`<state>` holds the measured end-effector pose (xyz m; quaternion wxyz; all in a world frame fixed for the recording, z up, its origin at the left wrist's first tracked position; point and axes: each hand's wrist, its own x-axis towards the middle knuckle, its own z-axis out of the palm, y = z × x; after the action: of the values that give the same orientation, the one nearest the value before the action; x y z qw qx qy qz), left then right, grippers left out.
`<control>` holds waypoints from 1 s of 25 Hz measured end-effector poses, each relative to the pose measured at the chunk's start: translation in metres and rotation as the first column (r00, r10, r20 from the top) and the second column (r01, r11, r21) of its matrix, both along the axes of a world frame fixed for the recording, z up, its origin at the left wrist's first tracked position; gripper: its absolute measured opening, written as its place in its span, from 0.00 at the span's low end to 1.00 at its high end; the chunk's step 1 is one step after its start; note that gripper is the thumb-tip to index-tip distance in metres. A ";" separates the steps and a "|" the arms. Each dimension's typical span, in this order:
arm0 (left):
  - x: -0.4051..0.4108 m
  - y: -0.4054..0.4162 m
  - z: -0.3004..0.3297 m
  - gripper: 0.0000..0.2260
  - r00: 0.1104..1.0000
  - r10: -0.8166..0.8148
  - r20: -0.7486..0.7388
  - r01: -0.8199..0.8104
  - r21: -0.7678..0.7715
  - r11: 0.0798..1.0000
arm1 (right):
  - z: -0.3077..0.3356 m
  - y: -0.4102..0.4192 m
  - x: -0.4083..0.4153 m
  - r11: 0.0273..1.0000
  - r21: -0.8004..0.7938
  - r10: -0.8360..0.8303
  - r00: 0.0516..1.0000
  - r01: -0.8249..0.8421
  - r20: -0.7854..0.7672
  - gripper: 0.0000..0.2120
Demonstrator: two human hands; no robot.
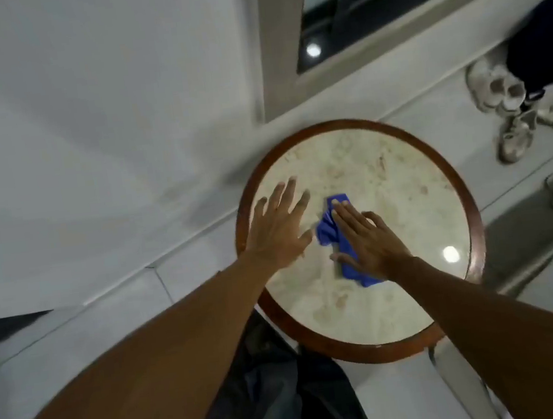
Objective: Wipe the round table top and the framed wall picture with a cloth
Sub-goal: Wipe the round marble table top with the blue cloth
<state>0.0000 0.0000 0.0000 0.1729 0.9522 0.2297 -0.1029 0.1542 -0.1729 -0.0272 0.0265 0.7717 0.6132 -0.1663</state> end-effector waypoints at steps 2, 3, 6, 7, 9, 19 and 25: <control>0.018 -0.018 -0.063 0.34 0.998 -0.042 -0.050 0.040 -0.043 0.998 | -0.054 -0.015 0.013 0.998 -0.050 0.024 1.000 -0.024 0.008 0.45; 0.023 -0.027 -0.094 0.33 0.996 -0.058 -0.072 0.056 -0.028 0.998 | -0.079 -0.025 0.014 0.999 -0.052 0.012 0.999 -0.010 0.044 0.46; 0.042 -0.039 -0.154 0.34 0.993 -0.116 -0.019 0.116 0.036 0.993 | -0.130 -0.035 0.015 0.996 0.064 -0.073 0.994 0.068 0.076 0.45; 0.045 -0.039 -0.165 0.34 0.990 -0.139 0.016 0.137 0.098 0.986 | -0.139 -0.036 0.014 0.987 0.128 -0.102 0.992 0.092 0.069 0.43; 0.047 -0.041 -0.178 0.33 0.979 -0.188 0.083 0.170 0.187 0.967 | -0.145 -0.035 0.012 0.971 0.212 -0.124 0.992 0.114 0.035 0.37; 0.044 -0.033 -0.125 0.34 0.981 -0.194 -0.011 0.190 0.268 0.945 | -0.109 -0.020 -0.013 0.874 0.404 -0.219 0.961 0.270 -0.169 0.27; 0.012 0.003 0.019 0.33 0.982 -0.137 0.133 0.075 0.392 0.917 | 0.026 0.023 -0.024 0.822 0.561 -0.067 0.995 0.095 -0.069 0.25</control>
<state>0.0119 0.0031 0.0186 -0.0059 0.9838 0.1790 0.0106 0.1306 -0.1494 -0.0015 -0.2237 0.7664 0.6021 0.0034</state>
